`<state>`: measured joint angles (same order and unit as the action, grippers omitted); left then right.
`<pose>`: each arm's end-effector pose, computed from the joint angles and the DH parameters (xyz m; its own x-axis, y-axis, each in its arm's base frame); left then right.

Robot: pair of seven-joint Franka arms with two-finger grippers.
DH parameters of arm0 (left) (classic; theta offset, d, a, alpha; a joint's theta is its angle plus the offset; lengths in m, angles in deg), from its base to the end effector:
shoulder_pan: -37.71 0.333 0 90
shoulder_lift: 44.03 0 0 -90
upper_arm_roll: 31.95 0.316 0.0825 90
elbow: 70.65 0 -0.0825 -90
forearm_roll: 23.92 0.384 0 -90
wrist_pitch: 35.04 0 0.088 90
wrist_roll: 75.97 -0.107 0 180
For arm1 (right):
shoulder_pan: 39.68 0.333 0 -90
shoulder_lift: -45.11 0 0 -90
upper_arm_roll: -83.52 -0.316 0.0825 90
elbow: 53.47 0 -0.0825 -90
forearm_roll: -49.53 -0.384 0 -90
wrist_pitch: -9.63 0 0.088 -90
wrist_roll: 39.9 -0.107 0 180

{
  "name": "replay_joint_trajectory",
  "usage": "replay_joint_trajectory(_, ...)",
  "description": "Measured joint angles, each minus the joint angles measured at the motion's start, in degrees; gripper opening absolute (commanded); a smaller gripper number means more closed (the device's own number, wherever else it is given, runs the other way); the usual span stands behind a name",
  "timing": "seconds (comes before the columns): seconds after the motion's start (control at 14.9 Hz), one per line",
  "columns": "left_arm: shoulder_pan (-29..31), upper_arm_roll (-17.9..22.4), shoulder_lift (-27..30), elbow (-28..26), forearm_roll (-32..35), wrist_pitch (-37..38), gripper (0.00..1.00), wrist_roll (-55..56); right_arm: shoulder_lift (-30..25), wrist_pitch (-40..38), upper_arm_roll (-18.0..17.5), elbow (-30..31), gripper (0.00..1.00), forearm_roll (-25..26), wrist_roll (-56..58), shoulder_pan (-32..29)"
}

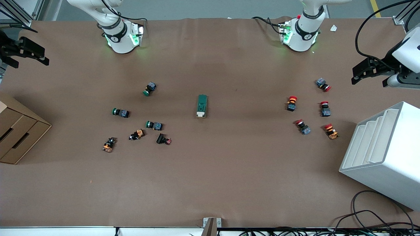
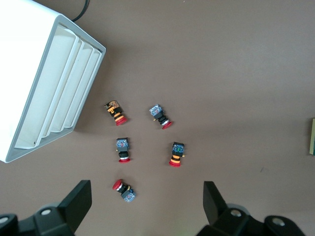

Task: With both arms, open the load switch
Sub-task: 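Move the left gripper over the green load switch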

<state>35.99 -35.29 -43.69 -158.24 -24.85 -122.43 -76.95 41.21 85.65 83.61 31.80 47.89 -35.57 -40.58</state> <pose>0.5462 -0.0503 0.6435 0.9944 -0.1060 0.0027 -0.1060 -0.9942 0.0158 0.5057 -0.0052 0.6784 0.9937 0.0652 -0.0907 0.0622 -0.9974 -0.0354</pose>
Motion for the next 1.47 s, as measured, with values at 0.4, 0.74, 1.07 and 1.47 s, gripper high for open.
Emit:
replay_joint_trajectory(0.4,0.0,-0.1,-0.4,0.0,0.0,0.1,1.0,0.0,0.0,0.0,0.0,0.0,1.0,0.0,-0.4,0.0)
replay_joint_trajectory(0.74,-3.4,-4.7,-4.2,-2.2,-0.1,-1.8,1.0,9.1,0.0,0.0,0.0,0.0,1.0,0.0,-0.4,0.0)
replay_joint_trajectory(1.07,-9.7,-14.7,-8.4,-9.6,-0.2,-12.4,1.0,33.0,0.0,0.0,0.0,-0.1,1.0,0.0,-0.4,0.0)
replay_joint_trajectory(1.47,-25.5,-17.8,-19.0,-10.9,2.8,-28.7,1.0,60.8,0.1,0.1,0.0,-0.1,1.0,0.1,-0.4,0.0)
